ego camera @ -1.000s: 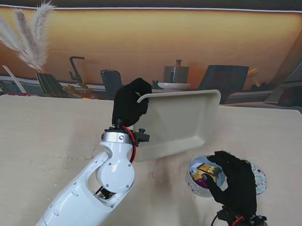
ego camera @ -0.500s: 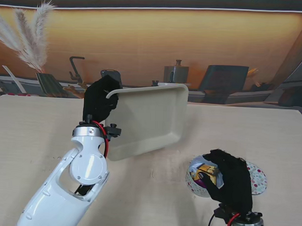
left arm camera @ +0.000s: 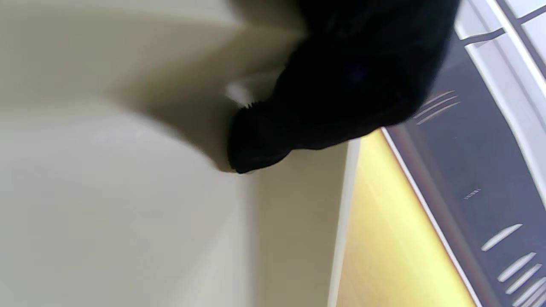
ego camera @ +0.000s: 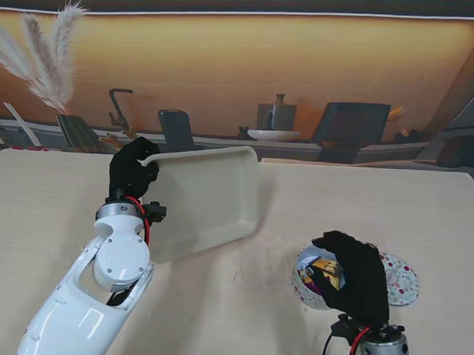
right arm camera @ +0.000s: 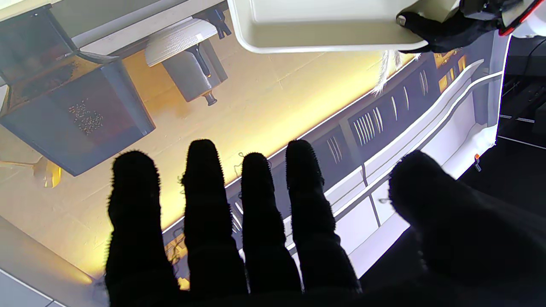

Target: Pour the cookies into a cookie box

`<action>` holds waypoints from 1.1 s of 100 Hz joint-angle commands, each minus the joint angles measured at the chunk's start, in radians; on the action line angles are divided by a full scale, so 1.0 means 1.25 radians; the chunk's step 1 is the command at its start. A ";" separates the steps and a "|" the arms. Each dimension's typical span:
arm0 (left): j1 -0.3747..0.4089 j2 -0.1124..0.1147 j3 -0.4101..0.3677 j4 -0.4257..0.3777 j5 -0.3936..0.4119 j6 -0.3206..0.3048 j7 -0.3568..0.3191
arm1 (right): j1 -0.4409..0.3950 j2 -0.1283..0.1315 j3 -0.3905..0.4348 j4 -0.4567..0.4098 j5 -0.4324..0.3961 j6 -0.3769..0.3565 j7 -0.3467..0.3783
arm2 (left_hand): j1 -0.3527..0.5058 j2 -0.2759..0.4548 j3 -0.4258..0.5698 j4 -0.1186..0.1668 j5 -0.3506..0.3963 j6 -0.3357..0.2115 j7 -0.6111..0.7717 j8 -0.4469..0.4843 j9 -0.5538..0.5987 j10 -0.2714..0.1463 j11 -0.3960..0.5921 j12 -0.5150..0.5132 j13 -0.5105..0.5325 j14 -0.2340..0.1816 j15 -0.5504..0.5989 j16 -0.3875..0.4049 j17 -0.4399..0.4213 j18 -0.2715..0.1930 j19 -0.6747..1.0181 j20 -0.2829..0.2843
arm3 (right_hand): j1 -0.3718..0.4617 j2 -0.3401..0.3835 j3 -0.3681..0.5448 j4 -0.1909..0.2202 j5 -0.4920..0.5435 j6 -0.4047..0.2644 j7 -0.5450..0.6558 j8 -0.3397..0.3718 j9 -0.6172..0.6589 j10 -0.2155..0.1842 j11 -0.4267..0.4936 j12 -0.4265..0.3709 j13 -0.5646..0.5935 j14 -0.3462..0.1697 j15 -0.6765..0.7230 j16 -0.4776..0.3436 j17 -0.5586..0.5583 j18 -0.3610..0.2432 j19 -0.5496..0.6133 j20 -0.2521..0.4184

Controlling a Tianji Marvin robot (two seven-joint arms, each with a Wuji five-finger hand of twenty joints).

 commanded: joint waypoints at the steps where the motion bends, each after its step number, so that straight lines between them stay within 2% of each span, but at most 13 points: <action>1: 0.007 -0.007 -0.006 0.011 -0.010 0.009 -0.010 | 0.004 -0.001 -0.005 0.000 0.000 -0.002 0.016 | 0.055 0.082 0.107 0.062 0.022 -0.008 0.028 -0.005 0.080 -0.071 0.127 0.023 0.080 -0.036 0.142 0.013 0.005 0.010 0.048 0.000 | -0.020 0.002 0.012 0.000 0.001 0.000 -0.015 -0.002 -0.001 0.005 -0.005 0.000 -0.017 0.028 -0.005 0.006 -0.012 0.011 -0.003 -0.007; 34: -0.011 -0.022 -0.011 0.087 -0.073 0.048 0.003 | 0.011 0.000 -0.011 0.004 0.004 -0.002 0.031 | 0.059 0.082 0.103 0.059 0.019 -0.002 0.022 -0.006 0.078 -0.066 0.123 0.024 0.075 -0.029 0.143 0.015 -0.001 0.010 0.051 0.007 | -0.019 0.003 0.011 0.000 0.001 0.001 -0.015 -0.002 0.000 0.005 -0.004 0.000 -0.016 0.028 -0.005 0.006 -0.010 0.011 -0.003 -0.007; 40: -0.017 -0.024 -0.012 0.098 -0.082 0.078 -0.001 | 0.013 0.000 -0.012 0.004 0.006 -0.002 0.033 | 0.062 0.080 0.102 0.057 0.020 0.001 0.020 -0.008 0.078 -0.064 0.121 0.024 0.075 -0.025 0.144 0.016 -0.003 0.010 0.054 0.011 | -0.019 0.003 0.011 0.000 0.000 0.001 -0.015 -0.002 -0.001 0.004 -0.004 0.000 -0.017 0.028 -0.005 0.006 -0.011 0.011 -0.003 -0.007; 46: -0.021 -0.020 -0.017 0.111 -0.082 0.110 -0.030 | 0.015 0.000 -0.013 0.006 0.006 -0.001 0.036 | 0.064 0.084 0.097 0.054 0.019 0.003 0.017 -0.009 0.074 -0.061 0.119 0.025 0.068 -0.021 0.143 0.018 -0.014 0.010 0.051 0.013 | -0.020 0.002 0.011 0.000 0.001 0.000 -0.015 -0.002 0.000 0.005 -0.004 0.000 -0.016 0.027 -0.004 0.006 -0.012 0.011 -0.004 -0.008; 54: -0.032 -0.019 -0.017 0.135 -0.082 0.132 -0.044 | 0.017 0.001 -0.015 0.007 0.006 -0.001 0.039 | 0.063 0.085 0.097 0.055 0.019 0.003 0.016 -0.009 0.075 -0.064 0.118 0.024 0.071 -0.024 0.142 0.017 -0.012 0.010 0.051 0.014 | -0.019 0.002 0.011 0.000 0.001 0.000 -0.015 -0.002 -0.001 0.004 -0.005 0.000 -0.017 0.027 -0.005 0.006 -0.011 0.012 -0.003 -0.008; 60: -0.038 -0.023 -0.021 0.147 -0.113 0.141 -0.049 | 0.019 0.001 -0.016 0.008 0.007 0.000 0.042 | 0.064 0.089 0.093 0.055 0.017 0.003 0.013 -0.011 0.072 -0.064 0.117 0.024 0.066 -0.024 0.141 0.016 -0.017 0.010 0.048 0.014 | -0.019 0.002 0.011 0.000 0.001 0.001 -0.015 -0.002 -0.001 0.004 -0.005 -0.001 -0.016 0.027 -0.005 0.006 -0.010 0.011 -0.003 -0.007; 68: -0.046 -0.028 -0.025 0.171 -0.156 0.129 -0.048 | 0.019 0.001 -0.016 0.008 0.010 -0.002 0.050 | 0.082 0.094 0.067 0.044 0.015 0.013 0.001 -0.016 0.061 -0.052 0.109 0.029 0.047 -0.006 0.131 0.029 -0.043 0.010 0.034 0.022 | -0.019 0.004 0.010 0.000 -0.002 0.000 -0.015 -0.002 -0.005 0.004 -0.005 0.000 -0.019 0.026 -0.005 0.006 -0.009 0.010 -0.003 -0.008; 73: -0.056 -0.032 -0.021 0.199 -0.154 0.114 -0.034 | 0.020 0.001 -0.017 0.008 0.009 0.000 0.050 | 0.075 0.096 0.073 0.050 0.016 0.007 0.000 -0.016 0.066 -0.061 0.109 0.028 0.055 -0.015 0.133 0.028 -0.036 0.010 0.038 0.027 | -0.019 0.004 0.008 0.000 0.000 0.000 -0.014 -0.002 -0.003 0.003 -0.003 0.000 -0.017 0.026 -0.004 0.006 -0.008 0.011 -0.002 -0.008; 81: -0.063 -0.035 -0.018 0.223 -0.165 0.101 -0.030 | 0.021 0.002 -0.017 0.009 0.009 0.002 0.051 | 0.077 0.095 0.071 0.049 0.015 0.009 -0.001 -0.016 0.065 -0.058 0.108 0.029 0.052 -0.012 0.132 0.029 -0.040 0.010 0.035 0.029 | -0.018 0.003 0.008 0.001 -0.001 0.000 -0.014 -0.002 -0.003 0.004 -0.003 0.000 -0.017 0.026 -0.005 0.006 -0.009 0.013 -0.003 -0.008; 95: -0.081 -0.044 -0.013 0.273 -0.176 0.099 -0.012 | 0.025 0.002 -0.020 0.012 0.011 0.005 0.056 | 0.076 0.097 0.069 0.049 0.014 0.010 -0.005 -0.017 0.062 -0.055 0.107 0.029 0.046 -0.009 0.132 0.030 -0.050 0.010 0.028 0.031 | -0.019 0.004 0.009 0.001 0.000 0.000 -0.014 -0.002 -0.002 0.003 -0.004 0.000 -0.018 0.027 -0.005 0.006 -0.011 0.013 -0.003 -0.008; 110: -0.099 -0.051 -0.011 0.320 -0.179 0.120 -0.005 | 0.031 0.002 -0.023 0.014 0.014 0.006 0.065 | 0.078 0.101 0.063 0.047 0.012 0.013 -0.015 -0.022 0.058 -0.053 0.100 0.023 0.042 -0.003 0.128 0.031 -0.057 0.010 0.021 0.034 | -0.018 0.003 0.008 0.001 0.000 -0.001 -0.014 -0.002 -0.002 0.003 -0.004 0.000 -0.017 0.026 -0.005 0.006 -0.010 0.013 -0.002 -0.008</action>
